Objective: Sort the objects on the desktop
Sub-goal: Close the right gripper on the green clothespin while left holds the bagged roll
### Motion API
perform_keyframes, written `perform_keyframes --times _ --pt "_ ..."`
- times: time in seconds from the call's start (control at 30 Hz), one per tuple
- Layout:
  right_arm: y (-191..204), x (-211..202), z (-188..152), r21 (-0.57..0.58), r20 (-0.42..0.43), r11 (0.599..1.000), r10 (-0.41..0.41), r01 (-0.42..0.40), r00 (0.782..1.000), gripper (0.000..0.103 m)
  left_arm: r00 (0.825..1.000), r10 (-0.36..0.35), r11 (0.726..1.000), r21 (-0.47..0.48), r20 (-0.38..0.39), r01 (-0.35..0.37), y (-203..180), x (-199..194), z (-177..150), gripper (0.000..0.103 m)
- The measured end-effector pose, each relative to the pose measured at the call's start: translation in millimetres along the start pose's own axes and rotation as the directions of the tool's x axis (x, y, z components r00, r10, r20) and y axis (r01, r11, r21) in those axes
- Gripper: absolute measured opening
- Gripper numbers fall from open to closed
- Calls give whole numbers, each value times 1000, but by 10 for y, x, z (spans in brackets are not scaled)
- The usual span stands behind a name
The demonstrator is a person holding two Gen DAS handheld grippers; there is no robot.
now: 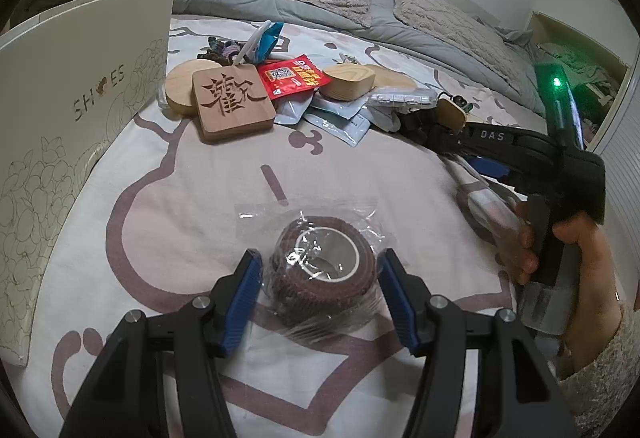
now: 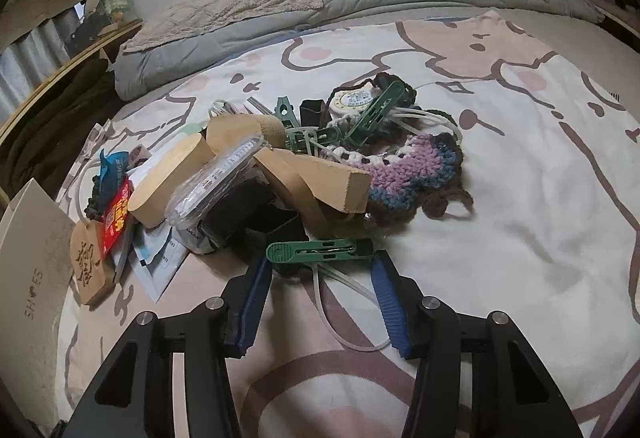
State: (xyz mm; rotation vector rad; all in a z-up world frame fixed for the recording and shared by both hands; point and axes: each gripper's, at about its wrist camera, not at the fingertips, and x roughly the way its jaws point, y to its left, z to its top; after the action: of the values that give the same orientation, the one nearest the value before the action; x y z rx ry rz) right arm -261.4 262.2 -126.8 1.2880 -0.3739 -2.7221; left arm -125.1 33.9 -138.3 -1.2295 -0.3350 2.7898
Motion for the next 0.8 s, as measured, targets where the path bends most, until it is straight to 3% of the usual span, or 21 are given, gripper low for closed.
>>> perform_keyframes --times 0.07,0.1,0.13,0.33,0.5,0.57,0.6,0.63,0.8 --pt "1 -55 -25 -5 1 1000 11 -11 1000 52 1000 0 1000 4 0 0 0 6 -1 60" --pt "7 -83 -38 -9 1 1000 20 -20 1000 40 1000 -1 1000 5 0 1 2 12 0 60" --pt "18 -106 -47 -13 -5 999 31 -31 1000 36 1000 -2 1000 5 -1 2 7 17 2 60" --pt "108 -252 -174 -61 -34 996 58 -60 998 36 1000 -6 1000 2 0 6 14 24 -2 60" --pt "110 -313 -189 -78 -11 997 6 -7 1000 37 1000 -5 1000 5 1 5 19 29 0 60" --pt "93 -325 -182 -74 -10 997 -15 14 1000 50 1000 -6 1000 4 1 6 21 32 0 60" --pt "82 -331 -183 -70 -6 997 -17 17 1000 68 1000 -5 1000 4 1 5 21 34 1 61" --pt "70 -339 -180 -67 1 998 -17 17 1000 77 1000 -5 1000 5 1 5 22 39 4 61" --pt "56 -273 -67 -74 15 997 -14 15 1000 78 1000 8 1000 25 7 -8 -16 35 -19 62"
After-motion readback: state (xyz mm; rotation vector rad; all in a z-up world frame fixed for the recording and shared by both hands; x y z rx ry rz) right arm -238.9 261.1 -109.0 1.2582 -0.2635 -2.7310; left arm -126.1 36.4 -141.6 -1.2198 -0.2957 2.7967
